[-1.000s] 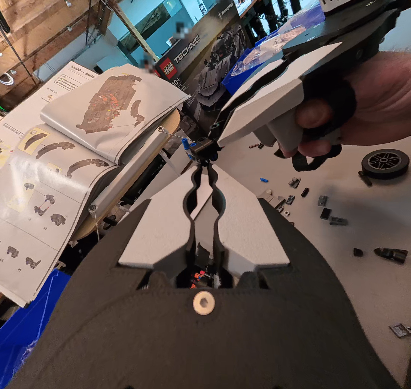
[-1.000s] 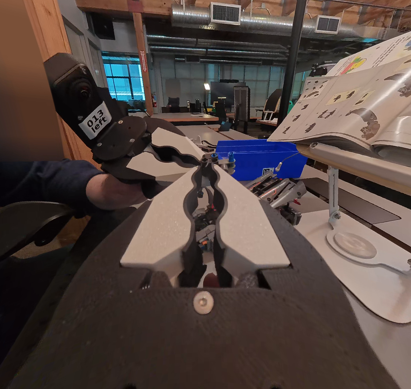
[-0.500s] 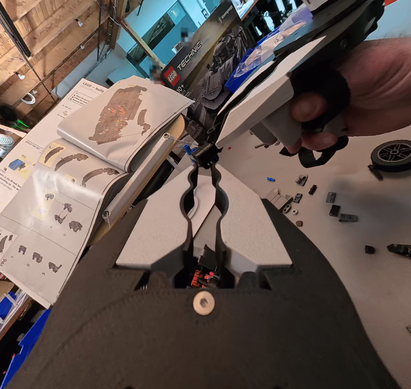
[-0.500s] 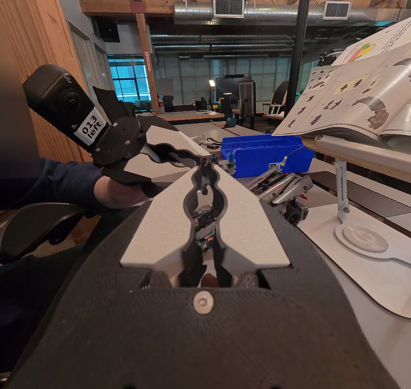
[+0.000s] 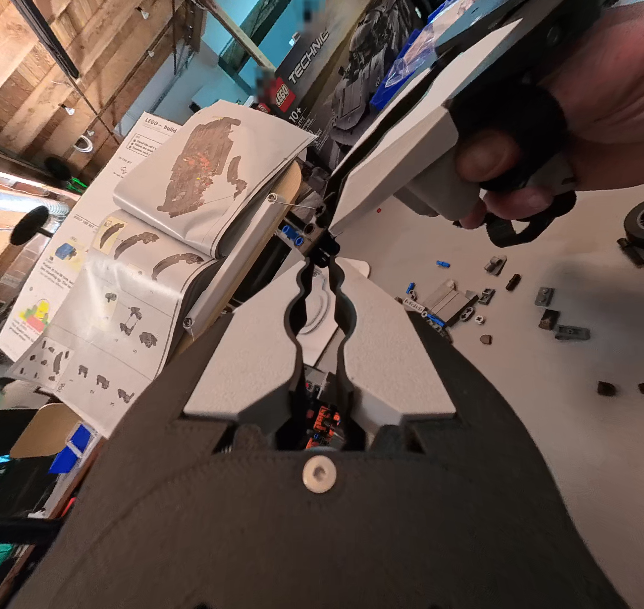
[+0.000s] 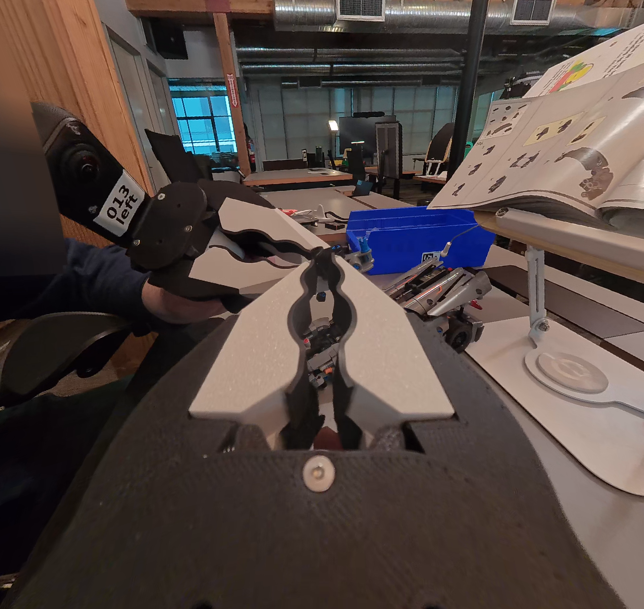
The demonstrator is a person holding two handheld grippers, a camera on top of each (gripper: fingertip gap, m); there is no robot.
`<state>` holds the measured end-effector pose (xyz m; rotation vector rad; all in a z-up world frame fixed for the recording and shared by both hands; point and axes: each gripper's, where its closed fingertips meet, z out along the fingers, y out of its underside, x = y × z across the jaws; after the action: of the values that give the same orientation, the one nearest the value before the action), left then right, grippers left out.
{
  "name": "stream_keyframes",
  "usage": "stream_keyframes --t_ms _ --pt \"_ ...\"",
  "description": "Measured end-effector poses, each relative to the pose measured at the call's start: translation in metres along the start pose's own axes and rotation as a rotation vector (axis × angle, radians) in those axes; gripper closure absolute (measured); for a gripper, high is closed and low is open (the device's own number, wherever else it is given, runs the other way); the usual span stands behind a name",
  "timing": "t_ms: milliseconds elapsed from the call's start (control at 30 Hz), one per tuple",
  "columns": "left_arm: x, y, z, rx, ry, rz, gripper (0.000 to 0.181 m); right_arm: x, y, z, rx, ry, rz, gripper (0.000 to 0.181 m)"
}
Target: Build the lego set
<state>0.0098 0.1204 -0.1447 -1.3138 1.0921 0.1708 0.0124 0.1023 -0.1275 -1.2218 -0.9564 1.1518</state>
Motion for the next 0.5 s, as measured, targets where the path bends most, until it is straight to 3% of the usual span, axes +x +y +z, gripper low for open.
stream_keyframes --t_ms 500 --pt "0.0013 0.0016 -0.0013 -0.052 -0.056 0.107 0.177 -0.0007 0.0034 0.0010 -0.025 -0.002 -0.005 0.178"
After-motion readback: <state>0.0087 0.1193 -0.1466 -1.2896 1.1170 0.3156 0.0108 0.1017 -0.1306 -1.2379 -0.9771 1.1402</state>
